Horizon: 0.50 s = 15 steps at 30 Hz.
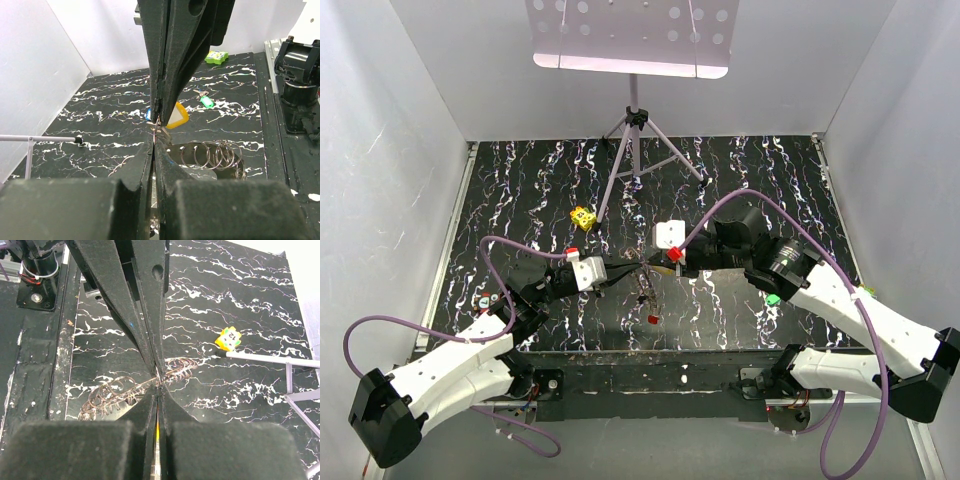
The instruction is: Put the keys on the keyring
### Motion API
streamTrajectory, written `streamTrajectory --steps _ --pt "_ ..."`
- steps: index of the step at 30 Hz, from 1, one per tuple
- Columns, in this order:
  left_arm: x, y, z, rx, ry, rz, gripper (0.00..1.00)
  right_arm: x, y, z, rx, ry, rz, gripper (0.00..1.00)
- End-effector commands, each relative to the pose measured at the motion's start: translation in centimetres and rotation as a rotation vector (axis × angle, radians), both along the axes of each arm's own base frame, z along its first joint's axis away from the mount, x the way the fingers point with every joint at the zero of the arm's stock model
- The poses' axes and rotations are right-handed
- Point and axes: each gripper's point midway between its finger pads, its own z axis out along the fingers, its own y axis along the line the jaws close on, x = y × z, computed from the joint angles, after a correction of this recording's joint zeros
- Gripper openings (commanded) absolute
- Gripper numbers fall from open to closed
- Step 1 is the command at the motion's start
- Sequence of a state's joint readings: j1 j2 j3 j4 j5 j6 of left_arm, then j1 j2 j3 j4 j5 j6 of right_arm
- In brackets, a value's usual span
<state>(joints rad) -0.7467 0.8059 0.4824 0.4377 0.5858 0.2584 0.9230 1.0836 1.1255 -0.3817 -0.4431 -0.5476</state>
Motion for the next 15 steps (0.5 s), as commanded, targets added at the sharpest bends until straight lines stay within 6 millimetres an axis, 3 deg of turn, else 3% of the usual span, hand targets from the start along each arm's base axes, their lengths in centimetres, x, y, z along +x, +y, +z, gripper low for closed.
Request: streamTrajectory --steps 1,15 --pt "-0.6 0.21 3.04 -0.079 -0.08 -0.019 0.0 0.33 0.82 1.11 0.045 -0.005 -0.002 0.01" --pt "-0.65 0.39 3.33 -0.09 -0.086 -0.019 0.0 0.36 0.98 1.24 0.051 0.006 -0.005 0.01"
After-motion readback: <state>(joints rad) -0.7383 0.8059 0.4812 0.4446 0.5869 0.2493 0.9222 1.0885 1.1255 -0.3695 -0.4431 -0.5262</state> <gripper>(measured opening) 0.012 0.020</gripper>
